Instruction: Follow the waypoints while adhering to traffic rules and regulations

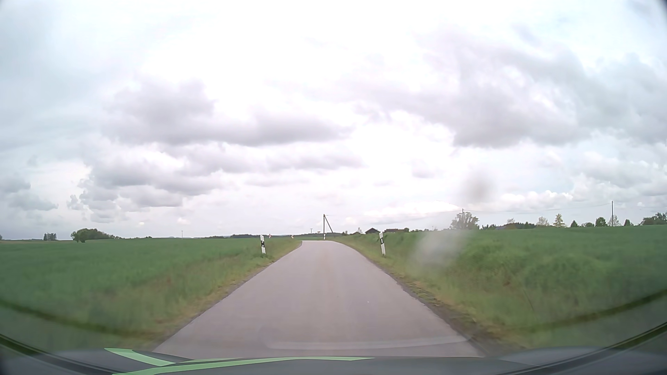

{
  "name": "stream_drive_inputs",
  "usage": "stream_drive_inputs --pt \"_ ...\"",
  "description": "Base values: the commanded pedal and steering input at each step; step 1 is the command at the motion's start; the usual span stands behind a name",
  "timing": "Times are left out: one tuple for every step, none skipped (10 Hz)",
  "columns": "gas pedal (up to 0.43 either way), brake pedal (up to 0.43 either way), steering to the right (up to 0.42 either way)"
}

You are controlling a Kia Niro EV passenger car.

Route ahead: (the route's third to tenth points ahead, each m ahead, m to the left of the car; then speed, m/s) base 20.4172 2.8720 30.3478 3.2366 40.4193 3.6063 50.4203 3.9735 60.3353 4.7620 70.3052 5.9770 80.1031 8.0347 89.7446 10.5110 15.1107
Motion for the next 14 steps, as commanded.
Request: stream_drive_inputs --pt "0.429 0.0 -0.002" --pt "0.421 0.0 -0.003" --pt "0.409 0.0 -0.003" --pt "0.398 0.0 -0.004" --pt "0.39 0.0 -0.005" --pt "0.378 0.0 -0.007" --pt "0.319 0.0 -0.009" --pt "0.28 0.0 -0.01" --pt "0.26 0.0 -0.01" --pt "0.248 0.0 -0.01" --pt "0.228 0.0 -0.009" --pt "0.189 0.0 -0.009" --pt "0.13 0.0 -0.009" --pt "0.0 0.0 -0.009"
